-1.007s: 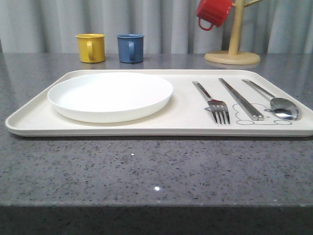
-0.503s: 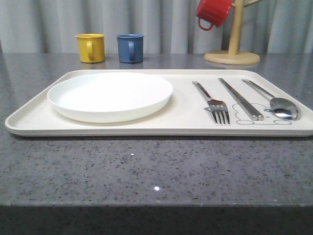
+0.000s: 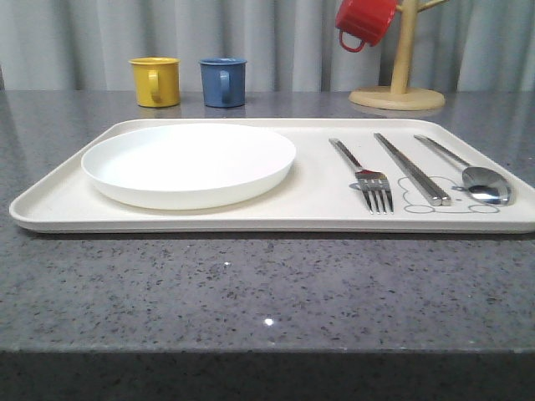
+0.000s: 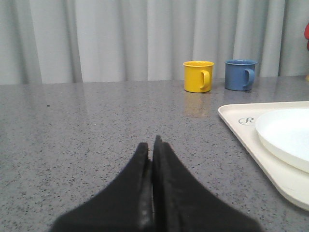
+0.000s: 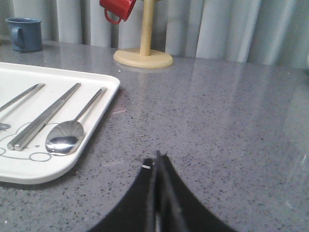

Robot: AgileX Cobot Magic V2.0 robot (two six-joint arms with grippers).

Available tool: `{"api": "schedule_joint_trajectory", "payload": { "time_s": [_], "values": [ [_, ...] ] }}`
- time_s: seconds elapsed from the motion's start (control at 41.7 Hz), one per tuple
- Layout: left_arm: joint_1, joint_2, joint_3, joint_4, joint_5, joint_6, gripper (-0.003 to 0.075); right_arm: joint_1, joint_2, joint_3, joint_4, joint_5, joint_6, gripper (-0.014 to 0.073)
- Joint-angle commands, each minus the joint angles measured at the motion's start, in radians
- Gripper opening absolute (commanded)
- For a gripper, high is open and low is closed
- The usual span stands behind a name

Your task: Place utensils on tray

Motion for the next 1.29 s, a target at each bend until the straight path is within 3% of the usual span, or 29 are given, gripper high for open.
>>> {"api": "schedule_joint_trajectory", "payload": {
  "time_s": [0.0,0.192,0.336,0.671,1.271],
  "values": [
    [0.000,-0.020,0.018,0.000,-0.078,-0.010,-0.0020,-0.009,-0.017,0.002,-0.011,-0.087,-0.002,-0.0068],
    [0.000,-0.020,0.018,0.000,-0.078,-0.010,-0.0020,-0.009,-0.017,0.002,-0.011,-0.105,0.000,-0.0068],
    [0.000,-0.020,0.018,0.000,-0.078,-0.010,-0.0020,-0.009,-0.017,0.002,-0.025,-0.119,0.086,-0.0067],
    [0.000,-0.020,0.018,0.000,-0.078,-0.010,-0.0020,-0.009,-0.017,0.002,-0.050,-0.131,0.147,-0.0067],
    [0.000,-0.020,0.018,0.000,-0.078,-0.010,-0.0020,-0.009,-0.017,0.002,-0.075,-0.178,0.148,-0.0067]
  ]
}}
